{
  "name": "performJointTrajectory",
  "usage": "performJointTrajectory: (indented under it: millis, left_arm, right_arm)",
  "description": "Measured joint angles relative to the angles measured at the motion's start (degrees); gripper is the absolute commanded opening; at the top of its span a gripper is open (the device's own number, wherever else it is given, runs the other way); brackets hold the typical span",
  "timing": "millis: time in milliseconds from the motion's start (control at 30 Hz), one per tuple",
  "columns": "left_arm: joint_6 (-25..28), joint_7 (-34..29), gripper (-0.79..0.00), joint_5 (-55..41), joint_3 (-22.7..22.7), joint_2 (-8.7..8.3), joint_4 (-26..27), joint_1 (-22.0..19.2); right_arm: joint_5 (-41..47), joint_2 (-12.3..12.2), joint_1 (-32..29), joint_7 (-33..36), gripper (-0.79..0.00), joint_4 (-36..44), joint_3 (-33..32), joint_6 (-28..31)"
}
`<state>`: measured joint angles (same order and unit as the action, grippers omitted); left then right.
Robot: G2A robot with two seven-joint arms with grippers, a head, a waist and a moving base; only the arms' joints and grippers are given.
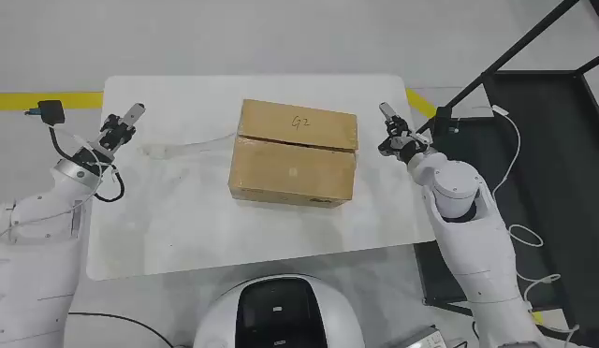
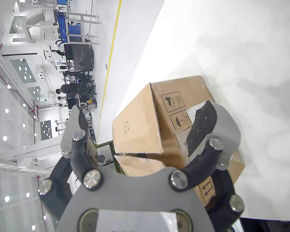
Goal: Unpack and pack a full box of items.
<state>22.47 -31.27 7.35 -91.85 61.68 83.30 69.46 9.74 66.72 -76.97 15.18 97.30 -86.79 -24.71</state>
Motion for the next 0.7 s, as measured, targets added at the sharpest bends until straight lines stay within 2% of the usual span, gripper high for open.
performJointTrajectory:
  millis: [467, 567, 700]
  left_arm:
    - [0.0, 0.0, 0.0, 0.0, 0.0, 0.0, 0.0, 0.0]
    - [0.0, 0.0, 0.0, 0.0, 0.0, 0.0, 0.0, 0.0]
    - [0.0, 0.0, 0.0, 0.0, 0.0, 0.0, 0.0, 0.0]
  right_arm:
    - [0.0, 0.0, 0.0, 0.1, 0.0, 0.1, 0.1, 0.1]
    - [-1.2, -0.3, -0.3, 3.3, 0.0, 0.2, 0.4, 3.5]
    - [-8.5, -0.9, 0.2, 8.6, 0.0, -1.9, 1.3, 11.0]
